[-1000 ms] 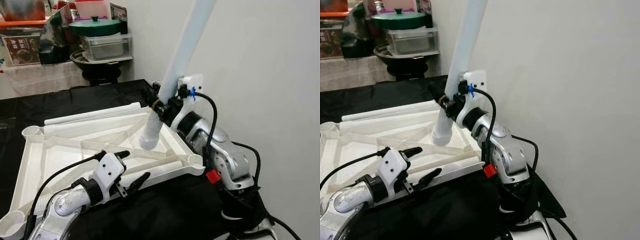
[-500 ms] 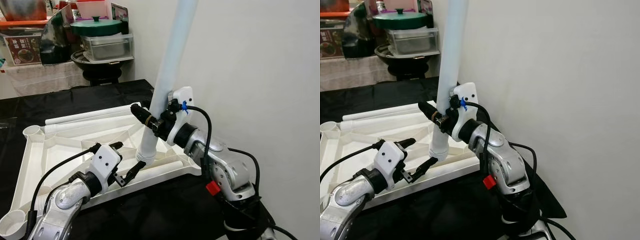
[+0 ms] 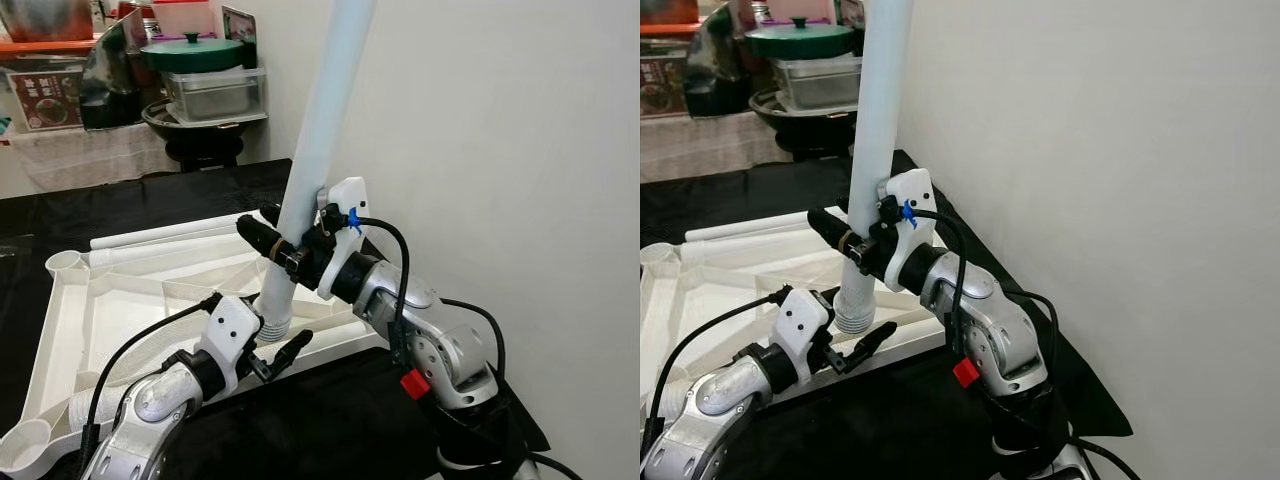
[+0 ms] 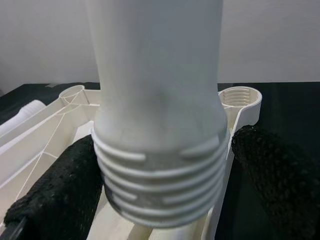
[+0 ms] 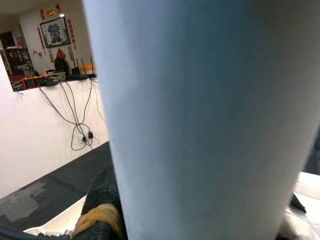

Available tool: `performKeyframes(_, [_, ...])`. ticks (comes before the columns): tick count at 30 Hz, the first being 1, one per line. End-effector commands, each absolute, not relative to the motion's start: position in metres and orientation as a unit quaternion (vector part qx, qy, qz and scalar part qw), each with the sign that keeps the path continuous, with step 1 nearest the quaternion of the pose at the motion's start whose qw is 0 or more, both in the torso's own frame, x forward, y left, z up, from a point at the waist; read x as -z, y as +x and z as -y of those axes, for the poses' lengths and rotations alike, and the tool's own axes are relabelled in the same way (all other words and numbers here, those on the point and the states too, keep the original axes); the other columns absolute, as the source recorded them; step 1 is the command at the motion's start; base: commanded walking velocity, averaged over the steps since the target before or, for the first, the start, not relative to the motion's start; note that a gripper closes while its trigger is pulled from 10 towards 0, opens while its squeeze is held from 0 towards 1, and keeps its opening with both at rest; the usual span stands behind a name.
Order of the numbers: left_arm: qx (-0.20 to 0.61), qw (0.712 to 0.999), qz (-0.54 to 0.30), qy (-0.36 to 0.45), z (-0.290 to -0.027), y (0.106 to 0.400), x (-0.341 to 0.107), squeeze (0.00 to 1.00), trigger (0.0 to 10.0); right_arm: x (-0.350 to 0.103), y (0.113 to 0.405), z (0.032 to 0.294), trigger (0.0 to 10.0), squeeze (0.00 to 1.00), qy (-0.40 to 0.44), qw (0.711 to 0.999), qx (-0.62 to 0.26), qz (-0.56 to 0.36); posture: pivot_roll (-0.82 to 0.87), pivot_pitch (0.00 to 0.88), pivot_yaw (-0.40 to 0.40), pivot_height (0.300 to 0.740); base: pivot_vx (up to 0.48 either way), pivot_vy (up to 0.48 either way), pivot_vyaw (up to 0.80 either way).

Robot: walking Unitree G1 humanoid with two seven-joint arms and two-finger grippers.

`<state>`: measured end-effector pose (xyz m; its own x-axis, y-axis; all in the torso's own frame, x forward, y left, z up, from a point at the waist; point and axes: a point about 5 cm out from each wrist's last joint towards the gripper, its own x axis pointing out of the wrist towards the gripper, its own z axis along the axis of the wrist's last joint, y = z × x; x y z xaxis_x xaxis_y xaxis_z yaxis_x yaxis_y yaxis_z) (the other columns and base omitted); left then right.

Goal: Building children table

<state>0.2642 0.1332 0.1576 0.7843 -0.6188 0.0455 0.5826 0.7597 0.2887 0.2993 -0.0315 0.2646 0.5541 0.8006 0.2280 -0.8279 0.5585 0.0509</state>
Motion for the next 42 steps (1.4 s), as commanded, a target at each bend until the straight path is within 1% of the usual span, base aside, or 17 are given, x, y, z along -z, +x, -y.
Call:
performKeyframes(1, [0.325,0.935,0.064,0.130,-0.131,0.262,-0.154,0.00,10.0,-0.271,0.296,0.027,10.0,0.00,0.075,0.871,-0.476,0.098,0.06,0.000,-0.041,0.740,0.000,0.000,0.00])
performKeyframes(5, [0.313,0.938,0.065,0.135,-0.134,0.264,-0.154,0.00,10.0,-0.272,0.291,0.025,10.0,0.00,0.078,0.861,-0.493,0.096,0.06,0.000,-0.042,0.740,0.000,0.000,0.00])
performKeyframes(7, [0.308,0.939,0.066,0.139,-0.135,0.266,-0.154,0.00,10.0,-0.273,0.286,0.023,10.0,0.00,0.079,0.850,-0.511,0.097,0.06,0.000,-0.041,0.740,0.000,0.000,0.00])
performKeyframes(8, [0.308,0.939,0.066,0.139,-0.135,0.266,-0.154,0.00,10.0,-0.273,0.286,0.023,10.0,0.00,0.079,0.850,-0.511,0.097,0.06,0.000,-0.041,0.740,0.000,0.000,0.00])
performKeyframes(11, [0.305,0.940,0.072,0.136,-0.134,0.268,-0.157,0.00,10.0,-0.270,0.277,0.020,10.0,0.00,0.072,0.834,-0.540,0.091,0.06,0.000,-0.041,0.740,0.000,0.000,0.00])
performKeyframes(23, [0.306,0.941,0.081,0.123,-0.130,0.270,-0.161,0.00,10.0,-0.258,0.278,0.019,10.0,0.00,0.063,0.837,-0.539,0.068,0.06,0.000,-0.045,0.740,0.000,0.000,0.00])
performKeyframes(24, [0.306,0.941,0.080,0.123,-0.130,0.269,-0.161,0.00,8.8,-0.258,0.278,0.020,10.0,0.00,0.062,0.837,-0.539,0.067,0.06,0.000,-0.044,0.740,0.000,0.000,0.00])
performKeyframes(26, [0.306,0.941,0.080,0.123,-0.130,0.269,-0.160,0.00,8.8,-0.258,0.278,0.020,10.0,0.00,0.062,0.837,-0.539,0.067,0.06,0.000,-0.044,0.740,0.000,0.000,0.00])
performKeyframes(27, [0.309,0.940,0.079,0.123,-0.130,0.268,-0.159,0.00,0.0,-0.258,0.278,0.020,10.0,0.00,0.062,0.838,-0.538,0.067,0.06,0.000,-0.044,0.740,0.000,0.000,0.00])
performKeyframes(42, [0.295,0.945,0.071,0.122,-0.132,0.270,-0.152,0.00,0.0,-0.263,0.280,0.023,10.0,0.00,0.073,0.841,-0.530,0.076,0.05,0.000,-0.043,0.740,0.000,0.000,0.00])
